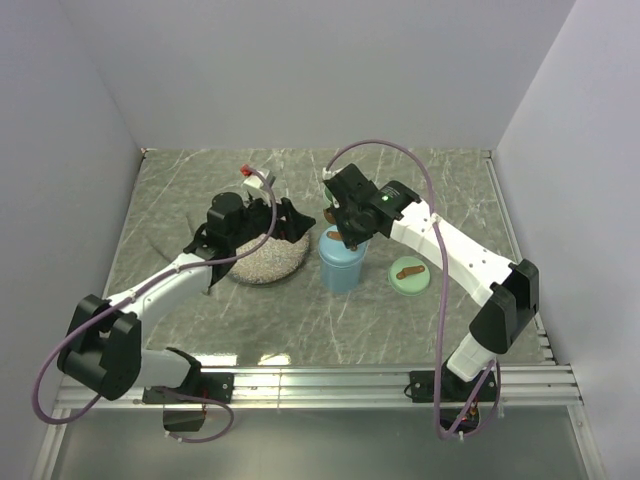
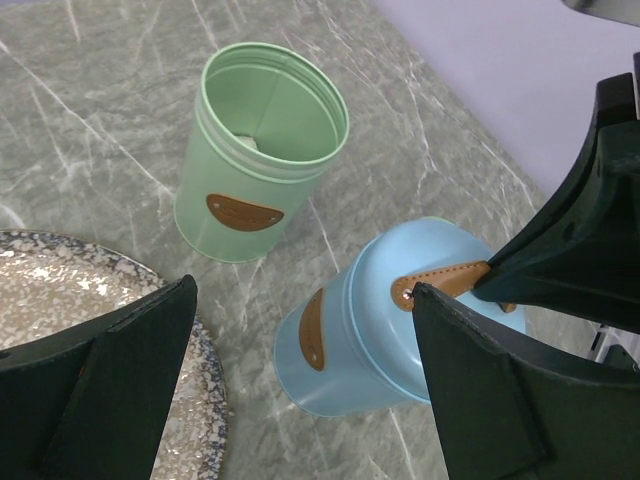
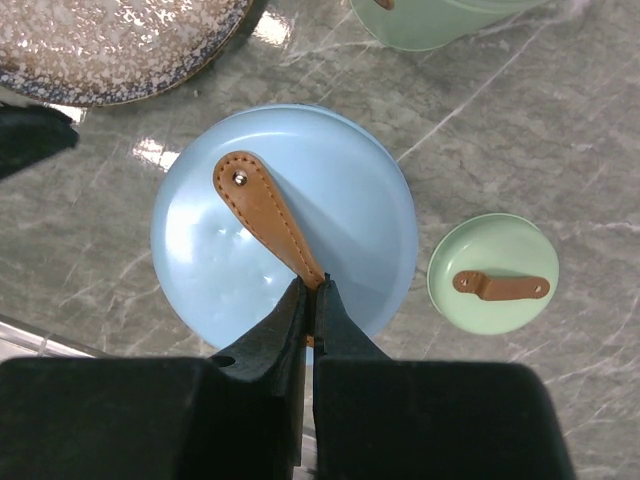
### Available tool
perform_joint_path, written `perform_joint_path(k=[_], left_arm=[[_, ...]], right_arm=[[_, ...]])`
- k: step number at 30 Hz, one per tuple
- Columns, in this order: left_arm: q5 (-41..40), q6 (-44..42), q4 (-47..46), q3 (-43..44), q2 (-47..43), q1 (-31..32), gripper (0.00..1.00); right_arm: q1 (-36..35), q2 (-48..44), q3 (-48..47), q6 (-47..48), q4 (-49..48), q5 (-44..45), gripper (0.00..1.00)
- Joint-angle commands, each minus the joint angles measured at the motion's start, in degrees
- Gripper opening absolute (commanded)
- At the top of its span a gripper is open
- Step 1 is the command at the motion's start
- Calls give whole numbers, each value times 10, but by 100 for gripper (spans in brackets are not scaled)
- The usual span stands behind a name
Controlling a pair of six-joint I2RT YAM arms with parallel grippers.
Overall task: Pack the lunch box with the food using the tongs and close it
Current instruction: Put the lid back on the lunch box
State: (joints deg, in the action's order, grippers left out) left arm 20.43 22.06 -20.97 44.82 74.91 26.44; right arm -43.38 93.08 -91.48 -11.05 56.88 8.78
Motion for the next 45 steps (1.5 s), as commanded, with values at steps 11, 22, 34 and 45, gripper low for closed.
perform_joint_path(k=[11,22,34,45], left_arm=[[14,-30,21,37,22,20,94],[11,-37,41,52,47,27,93],[-2,-37,44,54,45,28,93],[-5,-35,41,55,50,28,93]], right_arm=[[-7,5,39,-13,-26,-2,0],[-9,21,68,-18,-41,-7,0],[-11,-1,79,-19,-63,-4,25],[-12,-33,88,-27,-74,17,52]])
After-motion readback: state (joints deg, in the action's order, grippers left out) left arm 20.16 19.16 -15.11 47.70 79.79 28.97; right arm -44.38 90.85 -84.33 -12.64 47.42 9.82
